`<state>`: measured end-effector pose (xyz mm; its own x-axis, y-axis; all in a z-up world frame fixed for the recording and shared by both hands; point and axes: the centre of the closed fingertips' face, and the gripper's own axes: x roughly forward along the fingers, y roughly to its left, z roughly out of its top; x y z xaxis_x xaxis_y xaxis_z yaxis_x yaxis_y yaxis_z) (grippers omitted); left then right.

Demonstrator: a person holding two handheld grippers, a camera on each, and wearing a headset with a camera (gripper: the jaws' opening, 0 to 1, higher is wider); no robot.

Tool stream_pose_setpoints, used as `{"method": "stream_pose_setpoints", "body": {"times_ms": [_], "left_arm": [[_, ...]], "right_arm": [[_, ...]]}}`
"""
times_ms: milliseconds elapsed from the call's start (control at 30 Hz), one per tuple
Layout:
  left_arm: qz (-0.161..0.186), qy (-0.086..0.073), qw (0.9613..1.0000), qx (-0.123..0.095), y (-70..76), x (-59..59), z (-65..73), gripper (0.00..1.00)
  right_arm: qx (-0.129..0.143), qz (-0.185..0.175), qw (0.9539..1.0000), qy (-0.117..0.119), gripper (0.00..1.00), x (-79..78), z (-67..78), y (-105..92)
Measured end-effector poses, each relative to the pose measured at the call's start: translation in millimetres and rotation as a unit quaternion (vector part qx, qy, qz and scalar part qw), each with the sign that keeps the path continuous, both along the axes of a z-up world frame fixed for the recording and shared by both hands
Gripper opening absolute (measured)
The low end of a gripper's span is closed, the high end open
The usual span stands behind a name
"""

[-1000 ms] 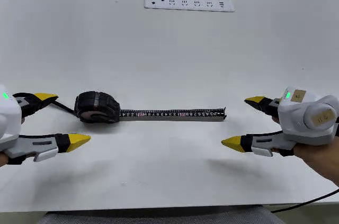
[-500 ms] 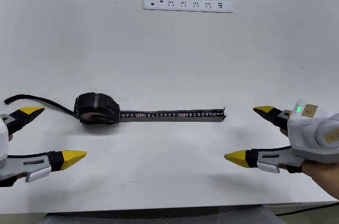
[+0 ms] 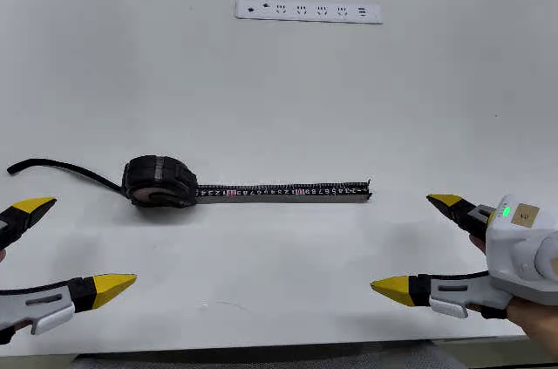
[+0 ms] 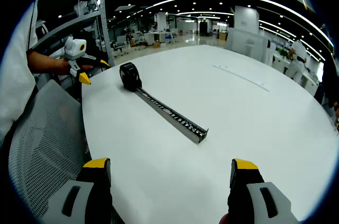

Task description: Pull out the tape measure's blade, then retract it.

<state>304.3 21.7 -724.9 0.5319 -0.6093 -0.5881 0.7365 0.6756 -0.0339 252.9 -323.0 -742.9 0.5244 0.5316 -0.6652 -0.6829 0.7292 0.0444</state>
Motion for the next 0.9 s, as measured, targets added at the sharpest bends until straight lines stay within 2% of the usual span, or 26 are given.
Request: {"method": "stream_pose_setpoints", "body": {"times_ms": [33, 67, 200, 300, 467, 533, 667, 733, 900], "left_arm": [[0.003, 0.000, 1.0000, -0.003, 0.7, -1.9, -0.5, 0.86], [0.007, 0.009, 0.9999, -0.009, 0.6, -5.1, -2.6, 0.88], [0.005, 0.011, 0.9999, -0.007, 0.8, -12.0, -7.0, 0.90], [0.005, 0.008, 0.9998, -0.015, -0.5, -14.8, -4.5, 0.90], [0.007, 0.004, 0.9999, -0.015, -1.3, -20.0, -6.6, 0.90], [0.010, 0.000, 0.9998, -0.016, -1.9, -21.3, -5.5, 0.90], [0.012, 0.001, 0.9997, -0.022, -5.2, -24.1, -6.0, 0.89], [0.010, 0.001, 0.9998, -0.020, -6.7, -25.1, -7.7, 0.89], [0.013, -0.003, 0.9995, -0.027, -8.1, -22.8, -2.4, 0.89]], "right_arm": [[0.003, 0.001, 1.0000, -0.004, 0.93, -1.4, 1.7, 2.3], [0.005, 0.001, 1.0000, -0.005, 0.94, -2.7, 2.4, 3.6], [0.004, 0.000, 1.0000, -0.002, 0.96, -7.2, -0.3, 3.3], [0.007, -0.002, 1.0000, 0.000, 0.98, -11.6, -1.2, 3.8], [0.011, -0.006, 0.9999, -0.004, 0.98, -20.4, -2.2, 5.5], [0.022, -0.012, 0.9997, 0.000, 0.98, -23.3, -1.3, 7.1], [0.029, -0.022, 0.9993, -0.004, 0.98, -24.9, -0.3, 5.2], [0.023, -0.021, 0.9995, -0.005, 0.98, -26.3, -2.0, 5.0], [0.023, -0.023, 0.9995, -0.005, 0.97, -26.4, -0.7, 4.0]]}}
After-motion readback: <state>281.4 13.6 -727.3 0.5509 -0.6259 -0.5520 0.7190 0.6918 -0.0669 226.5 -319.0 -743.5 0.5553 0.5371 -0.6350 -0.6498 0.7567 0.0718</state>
